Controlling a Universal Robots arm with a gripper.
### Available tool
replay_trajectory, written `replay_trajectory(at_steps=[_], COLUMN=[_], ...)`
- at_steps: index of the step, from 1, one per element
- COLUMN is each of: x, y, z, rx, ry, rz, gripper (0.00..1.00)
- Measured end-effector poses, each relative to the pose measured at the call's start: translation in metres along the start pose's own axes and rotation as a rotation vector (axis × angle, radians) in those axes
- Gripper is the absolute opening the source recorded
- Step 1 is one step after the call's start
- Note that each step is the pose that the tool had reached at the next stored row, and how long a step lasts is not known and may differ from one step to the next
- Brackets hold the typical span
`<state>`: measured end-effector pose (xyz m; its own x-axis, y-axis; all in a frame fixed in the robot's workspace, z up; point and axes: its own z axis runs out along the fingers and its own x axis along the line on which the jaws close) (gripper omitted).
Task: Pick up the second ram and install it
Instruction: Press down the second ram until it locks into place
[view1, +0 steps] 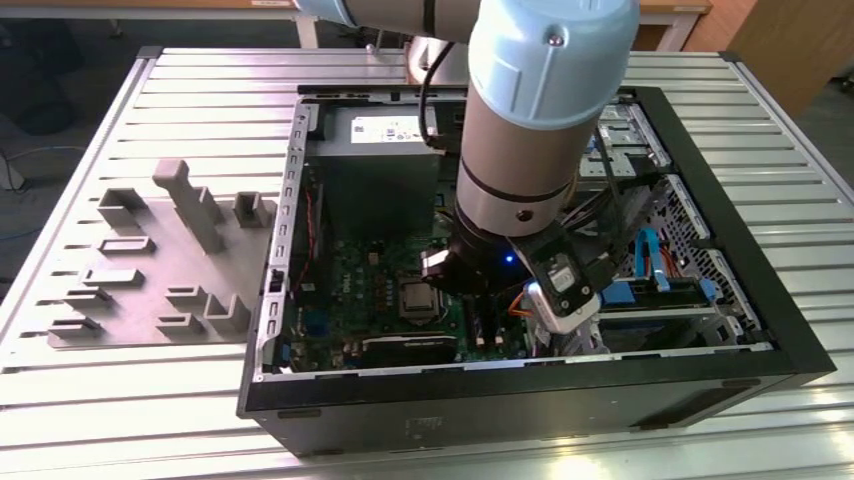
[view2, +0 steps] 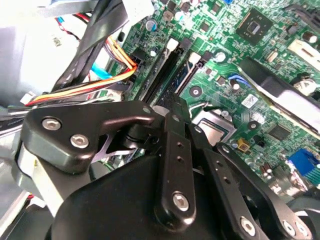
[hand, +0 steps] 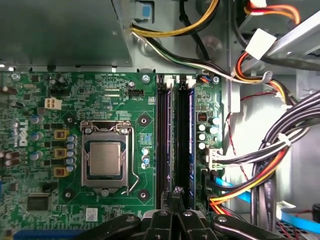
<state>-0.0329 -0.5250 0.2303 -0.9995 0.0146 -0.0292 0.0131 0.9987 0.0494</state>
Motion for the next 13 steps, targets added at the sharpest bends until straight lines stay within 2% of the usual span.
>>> replay_trajectory(at_steps=[2,8,13], x=[-0.0001,-0.0002,-0.0001], y=[0.0002,0.0004,0.0089], z=[-0.0050,-0.0056,-0.0051], rx=[0.0003,0.0008,0.0009], ry=[0.0000,0.0000,0.0000], rz=[0.000,0.000,0.000], gripper=[0.11,0.11,0.11])
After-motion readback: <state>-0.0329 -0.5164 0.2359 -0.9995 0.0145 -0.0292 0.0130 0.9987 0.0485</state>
